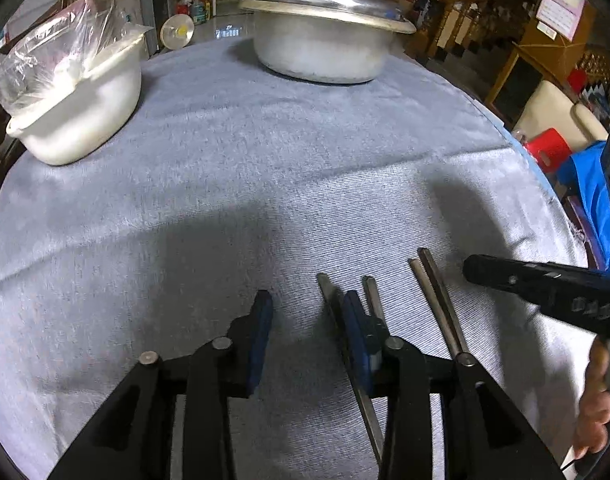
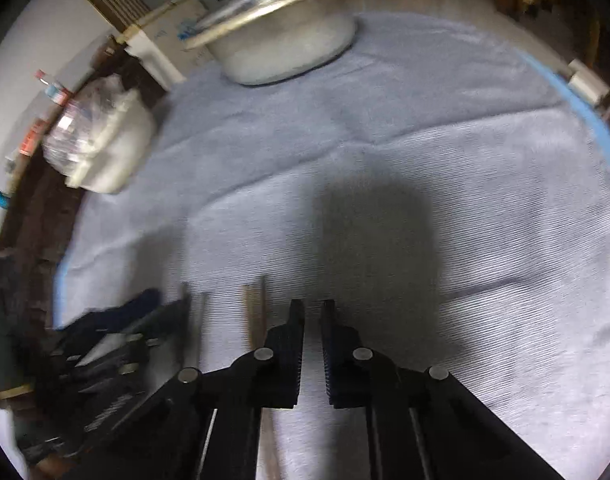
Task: Organize utensils
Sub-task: 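Close the right tool on a remaining chopstick, then close the left tool on another chopstick while the right tool holds its chopstick, then lift both chopsticks and carry them toward the grey cup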
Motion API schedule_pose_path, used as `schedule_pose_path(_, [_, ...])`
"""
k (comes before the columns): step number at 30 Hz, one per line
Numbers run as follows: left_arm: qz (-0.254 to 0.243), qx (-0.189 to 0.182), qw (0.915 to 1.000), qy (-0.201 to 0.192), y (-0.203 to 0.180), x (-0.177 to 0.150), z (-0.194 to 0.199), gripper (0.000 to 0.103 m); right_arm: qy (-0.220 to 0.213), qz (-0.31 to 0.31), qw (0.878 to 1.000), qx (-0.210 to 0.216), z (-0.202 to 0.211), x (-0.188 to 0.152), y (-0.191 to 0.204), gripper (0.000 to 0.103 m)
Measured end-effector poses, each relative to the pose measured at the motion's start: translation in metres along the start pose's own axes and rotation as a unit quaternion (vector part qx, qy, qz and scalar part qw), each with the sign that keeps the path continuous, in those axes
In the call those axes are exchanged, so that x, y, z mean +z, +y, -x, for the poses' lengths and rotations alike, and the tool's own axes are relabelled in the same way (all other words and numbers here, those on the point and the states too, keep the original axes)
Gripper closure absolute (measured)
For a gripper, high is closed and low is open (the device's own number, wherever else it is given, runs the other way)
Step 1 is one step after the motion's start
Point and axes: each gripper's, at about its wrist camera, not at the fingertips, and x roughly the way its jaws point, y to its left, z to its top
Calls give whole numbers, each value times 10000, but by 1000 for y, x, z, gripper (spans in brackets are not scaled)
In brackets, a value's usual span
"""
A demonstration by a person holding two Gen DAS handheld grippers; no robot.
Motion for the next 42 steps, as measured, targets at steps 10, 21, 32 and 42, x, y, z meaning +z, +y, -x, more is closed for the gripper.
schedule_pose_path(10, [-365, 34, 9993, 112, 8, -9, 9, 87, 89, 338, 9987, -360, -19, 2, 33, 90])
schedule_pose_path(21, [-69, -27, 9996, 271, 21, -5, 8, 82, 319, 185, 9951, -914, -9, 9, 10, 91])
schedule_pose_path(32, [143, -267, 9992, 246, 18, -9, 9, 97, 275, 576, 9919, -1099, -11, 0, 29, 96])
schedule_pose_path(42, [477, -227, 9974, -480, 40, -28, 74, 98, -551, 642, 9956, -406, 64, -21, 36, 96])
